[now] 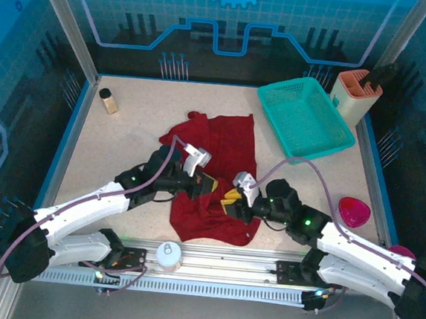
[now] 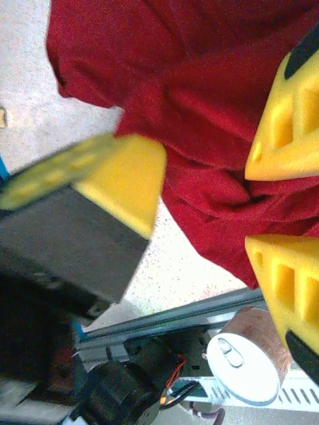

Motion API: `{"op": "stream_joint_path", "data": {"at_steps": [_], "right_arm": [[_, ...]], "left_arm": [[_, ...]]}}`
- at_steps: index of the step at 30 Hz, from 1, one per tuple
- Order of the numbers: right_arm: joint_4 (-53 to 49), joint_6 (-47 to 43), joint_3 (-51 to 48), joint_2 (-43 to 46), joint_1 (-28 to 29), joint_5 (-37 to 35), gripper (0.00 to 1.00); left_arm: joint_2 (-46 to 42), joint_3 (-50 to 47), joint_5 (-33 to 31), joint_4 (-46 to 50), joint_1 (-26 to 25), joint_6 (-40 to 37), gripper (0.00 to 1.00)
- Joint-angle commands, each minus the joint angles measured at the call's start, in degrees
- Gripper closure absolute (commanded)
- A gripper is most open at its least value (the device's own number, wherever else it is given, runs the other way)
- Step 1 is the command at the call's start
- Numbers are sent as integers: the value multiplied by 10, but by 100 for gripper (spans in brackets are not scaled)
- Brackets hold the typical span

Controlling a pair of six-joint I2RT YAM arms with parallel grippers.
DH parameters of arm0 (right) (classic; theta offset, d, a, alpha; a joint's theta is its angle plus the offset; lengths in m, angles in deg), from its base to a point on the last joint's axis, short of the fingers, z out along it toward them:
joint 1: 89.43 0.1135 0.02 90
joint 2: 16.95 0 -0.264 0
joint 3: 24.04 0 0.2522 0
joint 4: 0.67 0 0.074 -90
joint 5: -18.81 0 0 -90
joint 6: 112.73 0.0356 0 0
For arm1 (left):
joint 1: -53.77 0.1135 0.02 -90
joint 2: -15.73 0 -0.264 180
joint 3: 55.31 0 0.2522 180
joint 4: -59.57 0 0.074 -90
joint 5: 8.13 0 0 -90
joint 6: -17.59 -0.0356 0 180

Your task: Fold the inside-out t-shirt

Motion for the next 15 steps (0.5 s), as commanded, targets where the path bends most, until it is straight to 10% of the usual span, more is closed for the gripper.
{"op": "stream_joint_path", "data": {"at_steps": [1,6,10,15], "right_arm": [[43,4,-11,-61,26,-99,66],[47,100,50,-194,56,-241,60],[-14,196,62,-206,35,-332,98],[1,117,13,-165,-4,-216,100]], "left_arm": [[-9,26,21,11,4,57,100],[-4,40,32,27,5,111,100],[-7,45,49,49,6,115,100],[-38,35,23,67,29,130,100]]}}
